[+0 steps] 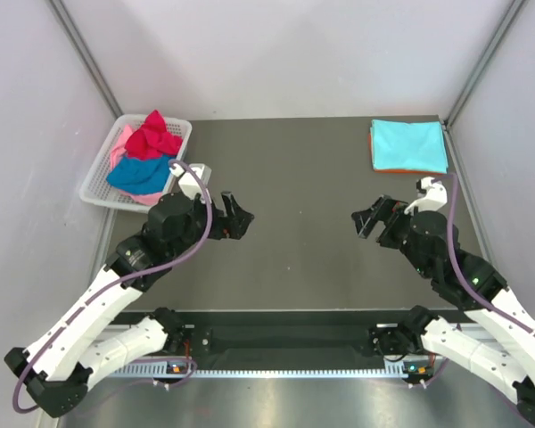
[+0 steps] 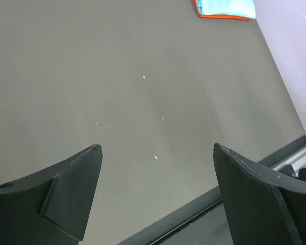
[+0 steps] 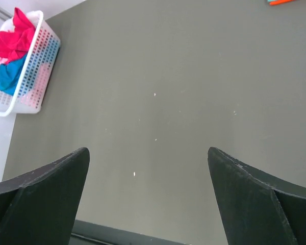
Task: Fold and stack the t-shirts
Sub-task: Grab the tshirt from the pile
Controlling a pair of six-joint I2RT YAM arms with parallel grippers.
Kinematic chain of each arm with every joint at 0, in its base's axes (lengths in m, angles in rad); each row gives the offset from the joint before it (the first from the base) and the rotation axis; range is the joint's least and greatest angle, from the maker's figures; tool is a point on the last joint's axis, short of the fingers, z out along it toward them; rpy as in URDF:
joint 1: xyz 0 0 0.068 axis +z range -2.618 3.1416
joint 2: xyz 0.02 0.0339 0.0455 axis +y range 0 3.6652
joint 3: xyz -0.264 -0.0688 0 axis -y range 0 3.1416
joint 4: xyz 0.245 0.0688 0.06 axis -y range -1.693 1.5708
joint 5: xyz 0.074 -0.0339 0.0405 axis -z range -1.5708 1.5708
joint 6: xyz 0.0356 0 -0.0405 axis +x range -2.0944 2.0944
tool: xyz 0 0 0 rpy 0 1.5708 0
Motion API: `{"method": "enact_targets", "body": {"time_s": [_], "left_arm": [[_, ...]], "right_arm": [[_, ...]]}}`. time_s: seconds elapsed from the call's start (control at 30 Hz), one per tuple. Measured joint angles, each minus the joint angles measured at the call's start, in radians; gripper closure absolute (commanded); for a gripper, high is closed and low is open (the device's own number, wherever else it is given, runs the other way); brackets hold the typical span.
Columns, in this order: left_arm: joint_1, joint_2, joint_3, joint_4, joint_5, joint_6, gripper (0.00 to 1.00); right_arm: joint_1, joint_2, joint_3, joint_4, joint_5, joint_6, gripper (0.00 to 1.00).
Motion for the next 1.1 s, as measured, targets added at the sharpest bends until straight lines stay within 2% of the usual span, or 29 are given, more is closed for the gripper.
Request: {"method": "enact_targets", "body": {"time_s": [0.1, 0.2, 0.3, 0.4, 0.5, 0.6, 0.67, 0.83, 1.1], "left_arm": [[0.0, 0.045, 0.006, 0.011, -0.041, -0.013, 0.06], [0.006, 0.16, 0.068, 0.007, -0.117, -0.021, 0.13], [0.045, 0.337, 0.199, -0.005, -0.206, -0.024, 0.23], [0.152, 0.504, 0.332, -0.01, -0.251, -0.002, 0.26], [0.346, 0.624, 0.426, -0.019, -0.248, 0.008, 0.24], [0.51, 0.71, 0.472, 0.019, -0.26, 0.019, 0.25], [0.583, 0.771, 0.504, 0.026, -0.28, 0.023, 0.26], [0.684, 0.962, 0.643, 0.049, -0.295, 0.026, 0.3], [0.807, 1.234, 0.872, 0.119, -0.283, 0.032, 0.25]], "right_arm": [[0.0, 0.006, -0.005, 0.004, -0.015, 0.007, 0.0], [0.0, 0.003, -0.031, 0.023, -0.027, 0.014, 0.0], [0.0, 0.004, -0.067, 0.034, -0.033, 0.015, 0.0], [0.0, 0.01, -0.09, 0.043, -0.068, 0.011, 0.0], [0.002, 0.019, -0.108, 0.082, -0.127, -0.002, 0.0], [0.002, 0.024, -0.123, 0.128, -0.179, -0.01, 0.0], [0.002, 0.031, -0.129, 0.161, -0.216, -0.017, 0.0], [0.003, 0.049, -0.134, 0.223, -0.273, -0.032, 0.0], [0.003, 0.098, -0.128, 0.242, -0.299, -0.065, 0.0]]}}
